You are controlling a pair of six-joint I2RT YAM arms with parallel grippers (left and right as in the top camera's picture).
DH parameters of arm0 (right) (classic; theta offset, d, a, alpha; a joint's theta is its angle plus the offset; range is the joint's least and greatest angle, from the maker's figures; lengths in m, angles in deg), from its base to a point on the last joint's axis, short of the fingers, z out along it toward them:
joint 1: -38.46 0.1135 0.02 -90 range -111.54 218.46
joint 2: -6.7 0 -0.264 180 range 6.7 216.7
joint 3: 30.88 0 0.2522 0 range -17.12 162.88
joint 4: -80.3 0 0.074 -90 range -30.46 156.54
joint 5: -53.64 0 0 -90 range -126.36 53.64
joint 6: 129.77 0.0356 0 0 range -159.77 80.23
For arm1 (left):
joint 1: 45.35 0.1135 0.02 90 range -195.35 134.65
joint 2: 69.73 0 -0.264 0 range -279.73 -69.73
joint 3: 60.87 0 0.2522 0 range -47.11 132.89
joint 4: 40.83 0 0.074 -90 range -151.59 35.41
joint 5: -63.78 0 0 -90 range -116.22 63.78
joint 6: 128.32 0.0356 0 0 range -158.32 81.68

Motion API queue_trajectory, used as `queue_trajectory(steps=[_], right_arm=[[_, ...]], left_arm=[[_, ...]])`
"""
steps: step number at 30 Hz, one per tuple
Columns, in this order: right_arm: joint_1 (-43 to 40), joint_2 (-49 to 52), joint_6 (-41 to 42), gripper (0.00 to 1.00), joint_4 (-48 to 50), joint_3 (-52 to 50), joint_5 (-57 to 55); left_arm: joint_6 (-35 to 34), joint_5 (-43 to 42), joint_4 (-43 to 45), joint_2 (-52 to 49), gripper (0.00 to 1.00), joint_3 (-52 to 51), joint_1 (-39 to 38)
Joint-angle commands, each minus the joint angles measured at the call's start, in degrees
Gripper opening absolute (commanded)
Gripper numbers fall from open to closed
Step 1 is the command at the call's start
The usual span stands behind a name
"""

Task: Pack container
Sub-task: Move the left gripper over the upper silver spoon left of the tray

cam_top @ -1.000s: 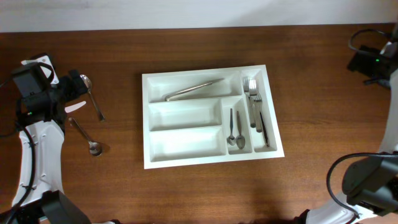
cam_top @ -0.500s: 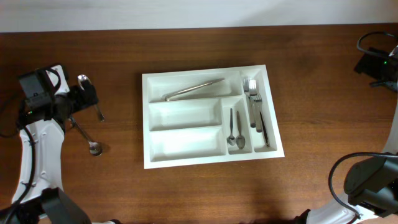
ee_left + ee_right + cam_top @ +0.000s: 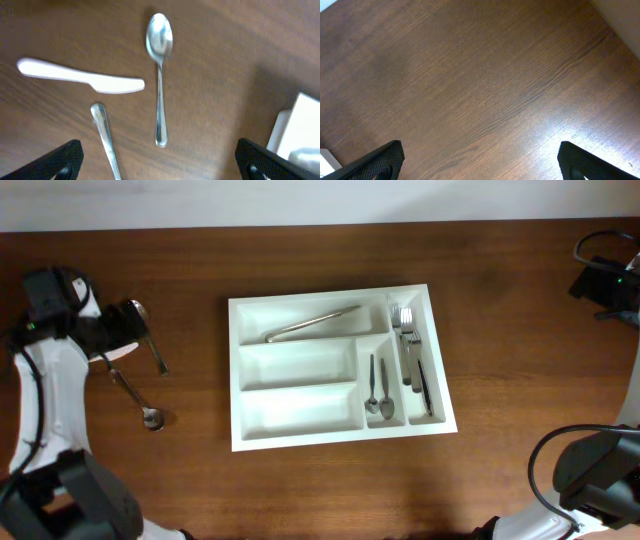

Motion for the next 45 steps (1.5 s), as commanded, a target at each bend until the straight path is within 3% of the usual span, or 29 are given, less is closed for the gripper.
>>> queue_trajectory(steps=[1, 7, 16, 22, 28, 33, 45], right_arm=[[-0.2, -0.6, 0.2, 0.99, 0.0, 0.8, 0.1], [-0.2, -0.6, 0.2, 0.99, 0.0, 0.8, 0.1], [-0.2, -0.6, 0.2, 0.99, 0.0, 0.8, 0.1], [-0.2, -0.6, 0.2, 0.99, 0.0, 0.8, 0.1], [-0.2, -0.6, 0.2, 0.99, 0.0, 0.8, 0.1], [-0.2, -0.6, 0.2, 0.99, 0.0, 0.8, 0.1], [-0.2, -0.6, 0.2, 0.99, 0.0, 0.8, 0.1]], left_arm=[[-1.7, 1.9, -2.4, -6.1, 0.99, 8.6, 0.2], [7.8, -4.4, -1.9, -17.2, 0.99, 18.2, 0.2], [8.1, -4.4, 0.2, -27.7, 0.99, 22.3, 0.6], [10.5, -5.3, 6.2, -29.0, 0.99, 22.3, 0.6], [12.5, -11.3, 11.1, -30.6, 0.99, 22.3, 0.7], [12.5, -16.7, 11.3, -33.3, 0.99, 22.3, 1.4], [12.9, -16.9, 9.6, -35.3, 0.98, 22.3, 2.6]])
